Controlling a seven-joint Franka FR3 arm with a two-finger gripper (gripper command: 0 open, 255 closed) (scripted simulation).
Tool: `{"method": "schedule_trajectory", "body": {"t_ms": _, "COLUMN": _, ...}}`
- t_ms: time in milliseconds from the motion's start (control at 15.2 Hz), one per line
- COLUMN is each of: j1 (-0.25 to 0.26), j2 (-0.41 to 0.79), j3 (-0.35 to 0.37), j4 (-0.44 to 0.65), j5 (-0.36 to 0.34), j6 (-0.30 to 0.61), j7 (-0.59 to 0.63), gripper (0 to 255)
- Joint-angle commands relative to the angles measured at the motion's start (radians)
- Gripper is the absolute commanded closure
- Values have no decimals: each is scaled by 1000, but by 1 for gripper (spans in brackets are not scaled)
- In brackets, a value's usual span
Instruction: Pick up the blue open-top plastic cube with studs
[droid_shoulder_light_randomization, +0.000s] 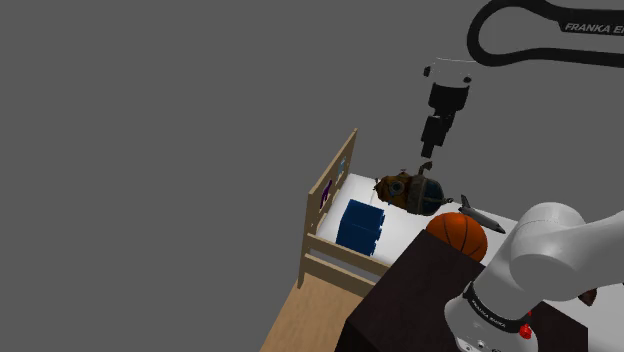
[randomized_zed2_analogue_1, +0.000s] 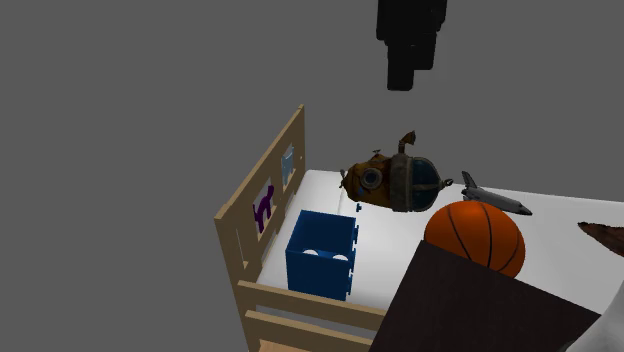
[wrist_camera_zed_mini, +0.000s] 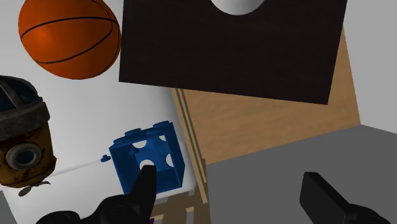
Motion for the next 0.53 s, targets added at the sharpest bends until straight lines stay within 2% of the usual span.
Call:
{"method": "schedule_trajectory", "body": {"t_ms": 0, "j1": 0, "j2": 0, "j3": 0, "j4": 0, "j5": 0, "j6": 0, "j7": 0, "gripper": 0}}
{"method": "schedule_trajectory", "body": {"t_ms": 462, "j1": 3, "j2": 91, "j3": -55, "j4": -159, "j5": -36, "j6": 259, "j7": -75, "gripper": 0}}
